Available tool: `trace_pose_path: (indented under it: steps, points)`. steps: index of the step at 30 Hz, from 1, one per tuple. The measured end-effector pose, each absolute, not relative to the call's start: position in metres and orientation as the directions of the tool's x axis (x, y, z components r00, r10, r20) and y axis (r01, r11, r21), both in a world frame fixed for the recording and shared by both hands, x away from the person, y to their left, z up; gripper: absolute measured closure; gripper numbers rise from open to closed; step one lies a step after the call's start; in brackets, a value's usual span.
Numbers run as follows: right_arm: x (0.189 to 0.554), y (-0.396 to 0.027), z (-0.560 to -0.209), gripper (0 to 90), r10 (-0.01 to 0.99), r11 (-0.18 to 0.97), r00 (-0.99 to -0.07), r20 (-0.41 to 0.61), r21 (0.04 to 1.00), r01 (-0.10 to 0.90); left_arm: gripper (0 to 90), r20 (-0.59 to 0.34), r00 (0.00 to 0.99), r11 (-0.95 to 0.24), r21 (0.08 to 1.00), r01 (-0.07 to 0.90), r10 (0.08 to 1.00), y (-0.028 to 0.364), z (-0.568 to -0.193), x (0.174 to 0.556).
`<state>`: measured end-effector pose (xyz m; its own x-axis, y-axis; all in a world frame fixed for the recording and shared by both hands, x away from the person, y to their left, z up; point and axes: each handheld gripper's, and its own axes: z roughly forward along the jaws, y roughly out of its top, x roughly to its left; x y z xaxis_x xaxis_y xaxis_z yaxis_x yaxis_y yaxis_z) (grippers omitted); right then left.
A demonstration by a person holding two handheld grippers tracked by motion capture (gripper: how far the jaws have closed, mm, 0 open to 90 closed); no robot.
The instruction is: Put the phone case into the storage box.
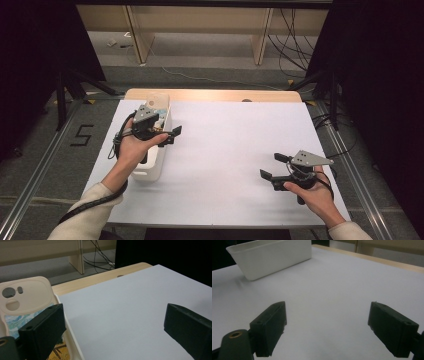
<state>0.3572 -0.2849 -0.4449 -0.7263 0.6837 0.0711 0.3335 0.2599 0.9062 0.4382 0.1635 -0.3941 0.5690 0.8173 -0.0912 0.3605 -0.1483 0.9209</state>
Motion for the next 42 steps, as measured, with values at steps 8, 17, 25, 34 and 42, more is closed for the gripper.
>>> trace_pose_path:
  steps: [8, 17, 25, 34, 42]
  points:
    - [0.357, -0.285, -0.445, 16.1, 0.682, 0.262, -0.728, 0.070, 0.906, 0.331, 3.1, -0.087, 0.601, -0.151, 0.930, 0.335, 0.795, 0.159, -0.396, 0.426]
    - [0.357, -0.285, -0.444, 16.1, 0.683, 0.264, -0.728, 0.068, 0.905, 0.332, 3.2, -0.076, 0.626, -0.157, 0.938, 0.308, 0.776, 0.156, -0.399, 0.412]
    - [0.357, -0.285, -0.444, 16.1, 0.682, 0.265, -0.728, 0.067, 0.905, 0.332, 3.3, -0.063, 0.644, -0.170, 0.941, 0.292, 0.762, 0.156, -0.402, 0.403]
    - [0.357, -0.284, -0.444, 16.1, 0.680, 0.264, -0.730, 0.067, 0.907, 0.329, 3.1, -0.061, 0.668, -0.173, 0.945, 0.278, 0.742, 0.158, -0.408, 0.394]
    - [0.357, -0.284, -0.444, 16.1, 0.680, 0.264, -0.730, 0.067, 0.907, 0.329, 3.2, -0.064, 0.678, -0.169, 0.947, 0.273, 0.732, 0.158, -0.411, 0.388]
